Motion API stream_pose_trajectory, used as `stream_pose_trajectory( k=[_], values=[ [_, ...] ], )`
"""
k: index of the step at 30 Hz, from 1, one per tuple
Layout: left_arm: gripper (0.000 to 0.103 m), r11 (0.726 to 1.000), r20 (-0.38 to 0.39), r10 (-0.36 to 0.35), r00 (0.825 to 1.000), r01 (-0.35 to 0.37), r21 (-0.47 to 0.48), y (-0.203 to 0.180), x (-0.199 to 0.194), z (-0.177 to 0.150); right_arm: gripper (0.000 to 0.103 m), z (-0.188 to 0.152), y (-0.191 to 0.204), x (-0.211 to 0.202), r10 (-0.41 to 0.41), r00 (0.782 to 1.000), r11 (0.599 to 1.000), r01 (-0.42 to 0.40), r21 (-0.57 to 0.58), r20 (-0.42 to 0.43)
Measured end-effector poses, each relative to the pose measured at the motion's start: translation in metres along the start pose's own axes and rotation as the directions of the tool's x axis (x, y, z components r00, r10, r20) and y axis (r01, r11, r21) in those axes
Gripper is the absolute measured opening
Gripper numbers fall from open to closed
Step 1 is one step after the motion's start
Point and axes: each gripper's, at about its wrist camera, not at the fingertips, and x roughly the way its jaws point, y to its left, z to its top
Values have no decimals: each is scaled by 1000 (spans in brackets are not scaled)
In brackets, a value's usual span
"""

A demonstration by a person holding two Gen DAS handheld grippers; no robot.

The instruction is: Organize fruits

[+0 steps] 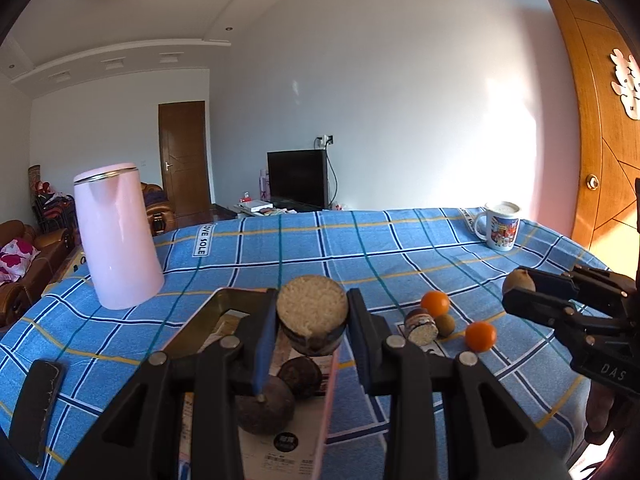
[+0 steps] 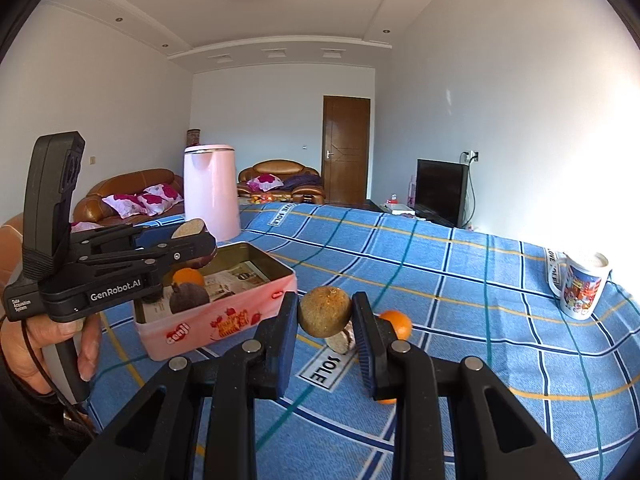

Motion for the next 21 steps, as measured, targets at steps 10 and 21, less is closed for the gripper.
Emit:
stream_pose_trajectory(
  k=[10, 21],
  values=[
    [35, 989, -50, 113, 992, -117, -88, 69, 0, -10, 29, 24, 52, 35, 141, 990, 989, -142, -44, -20],
    [35, 986, -143, 102, 984, -119, -114, 88, 13, -28, 29, 20, 108, 76, 251, 959, 960, -264, -94, -128]
  ],
)
